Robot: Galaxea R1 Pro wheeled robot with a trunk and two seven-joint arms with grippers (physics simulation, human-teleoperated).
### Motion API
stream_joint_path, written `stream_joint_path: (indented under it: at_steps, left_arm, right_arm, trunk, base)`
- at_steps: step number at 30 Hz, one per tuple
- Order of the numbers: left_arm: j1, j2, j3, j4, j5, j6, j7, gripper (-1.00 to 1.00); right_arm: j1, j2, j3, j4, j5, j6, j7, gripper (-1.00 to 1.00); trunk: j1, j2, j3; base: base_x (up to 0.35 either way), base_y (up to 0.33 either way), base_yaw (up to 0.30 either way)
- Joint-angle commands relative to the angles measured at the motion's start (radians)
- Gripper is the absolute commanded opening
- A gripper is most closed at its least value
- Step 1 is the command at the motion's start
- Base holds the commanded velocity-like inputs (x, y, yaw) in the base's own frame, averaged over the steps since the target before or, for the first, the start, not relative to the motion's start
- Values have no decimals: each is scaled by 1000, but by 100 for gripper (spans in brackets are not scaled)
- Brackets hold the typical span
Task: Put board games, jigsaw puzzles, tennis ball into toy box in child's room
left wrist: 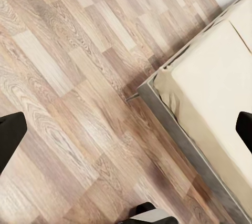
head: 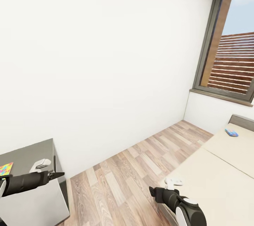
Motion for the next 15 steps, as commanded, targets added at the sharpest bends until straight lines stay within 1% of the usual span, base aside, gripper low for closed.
stream_joint_path:
  at_steps: [1,4,7,15]
  left_arm:
    - [-1,0,1,0,-1,8,-4,100]
    - [-1,0,1,0,-1,8,-4,100]
    - [-1,0,1,0,-1,8,-4,100]
    - [-1,0,1,0,-1,8,-4,100]
  right_arm:
    - [0,0,0,-1,-7,4,-3,100]
    - [0,0,0,-1,-7,4,-3,100]
    - [0,0,0,-2,-7,4,-3,100]
    - [0,0,-1,-1,-8,4,-3,100]
  trunk:
    - [1,-1,0]
    - [1,-1,0]
    - [1,-1,1]
    - [1,-1,7]
  base:
    - [100,19,-1]
    - [136,55,0]
    - [174,91,-78]
    - [188,86,-199]
